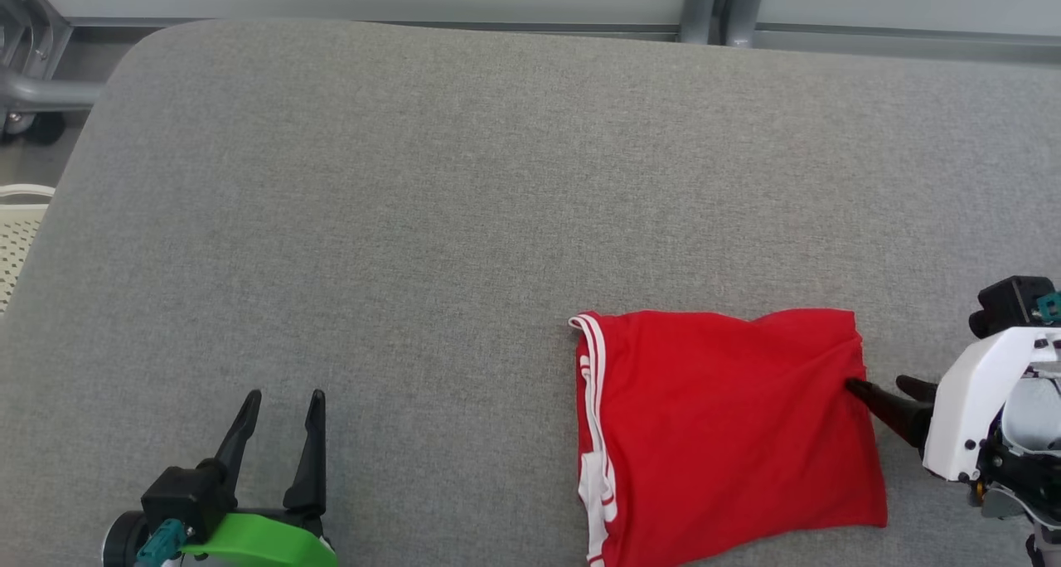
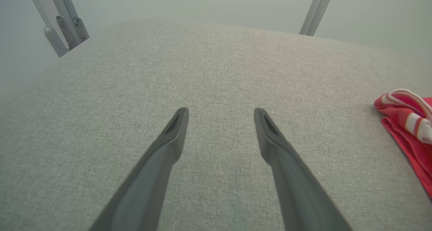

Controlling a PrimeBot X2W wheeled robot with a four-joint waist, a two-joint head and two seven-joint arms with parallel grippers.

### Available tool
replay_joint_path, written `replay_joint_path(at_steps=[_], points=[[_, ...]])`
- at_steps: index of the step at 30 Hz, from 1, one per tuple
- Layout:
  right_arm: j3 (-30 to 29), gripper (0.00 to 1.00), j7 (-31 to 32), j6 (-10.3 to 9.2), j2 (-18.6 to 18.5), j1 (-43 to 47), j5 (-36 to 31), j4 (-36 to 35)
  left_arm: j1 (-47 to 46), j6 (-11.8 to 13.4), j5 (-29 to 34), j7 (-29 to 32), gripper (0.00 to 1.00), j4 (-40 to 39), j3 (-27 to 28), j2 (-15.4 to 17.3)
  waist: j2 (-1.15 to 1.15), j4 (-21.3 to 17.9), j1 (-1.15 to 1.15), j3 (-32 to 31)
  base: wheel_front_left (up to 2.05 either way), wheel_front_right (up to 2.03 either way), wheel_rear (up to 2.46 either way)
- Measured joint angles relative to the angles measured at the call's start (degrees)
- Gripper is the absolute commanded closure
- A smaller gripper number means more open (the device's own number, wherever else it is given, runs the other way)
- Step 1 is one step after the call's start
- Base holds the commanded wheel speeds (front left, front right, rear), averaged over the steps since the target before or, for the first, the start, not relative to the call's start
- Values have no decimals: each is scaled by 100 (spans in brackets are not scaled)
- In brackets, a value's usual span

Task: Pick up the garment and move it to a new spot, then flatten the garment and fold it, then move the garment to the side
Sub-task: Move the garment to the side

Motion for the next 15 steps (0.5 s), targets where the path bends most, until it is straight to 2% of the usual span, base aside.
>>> replay_joint_path(at_steps=[2,7,8,9,10,15], points=[[44,0,283,0,44,-75,113,166,-84,0,-16,0,0,4,-24,-29,0,62,0,25,0,0,0],[137,0,531,0,93,-178,73,442,-97,0,-22,0,0,27,-56,-55,0,137,0,45,0,0,0],[179,40,555,0,94,-202,40,494,-97,1,-29,0,0,38,-60,-56,0,144,0,42,0,0,0],[234,85,544,0,97,-219,24,515,-99,1,-30,0,0,46,-65,-56,0,150,0,36,0,0,0],[264,100,480,0,125,-246,32,524,-102,0,-34,0,0,55,-69,-57,0,157,0,29,0,0,0],[469,100,316,0,207,-353,400,392,-93,0,-34,-1,0,44,-14,-68,0,139,0,-40,0,0,0]])
